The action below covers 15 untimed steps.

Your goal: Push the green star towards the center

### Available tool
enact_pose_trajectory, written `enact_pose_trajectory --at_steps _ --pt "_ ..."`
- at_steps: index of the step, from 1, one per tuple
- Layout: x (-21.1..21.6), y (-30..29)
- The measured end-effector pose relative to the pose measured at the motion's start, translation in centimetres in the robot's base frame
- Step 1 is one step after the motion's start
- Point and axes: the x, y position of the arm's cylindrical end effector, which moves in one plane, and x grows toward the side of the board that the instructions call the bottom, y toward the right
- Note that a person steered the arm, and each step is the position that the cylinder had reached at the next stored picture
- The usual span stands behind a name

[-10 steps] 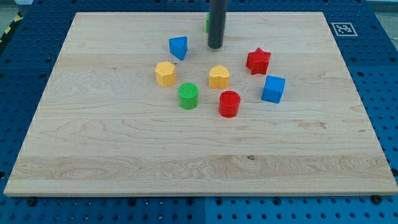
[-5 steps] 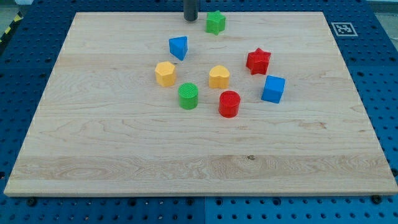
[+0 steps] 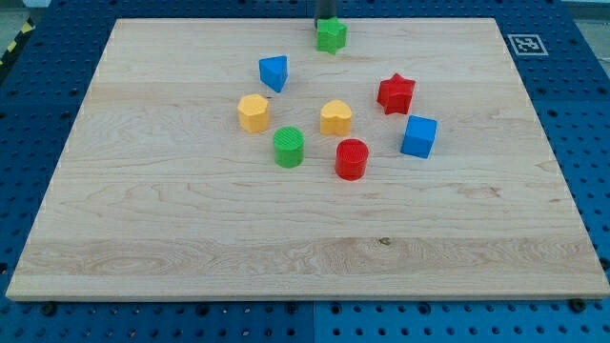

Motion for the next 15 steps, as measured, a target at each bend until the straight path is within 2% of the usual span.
enact_pose_trajectory --at_steps 1,3,6,9,13,15 --pt "0.7 0.0" --pt "4.6 0.0" --pt "4.6 5.5" --pt "7.2 2.4" --pt "4.8 -0.8" --pt "7.3 -0.8"
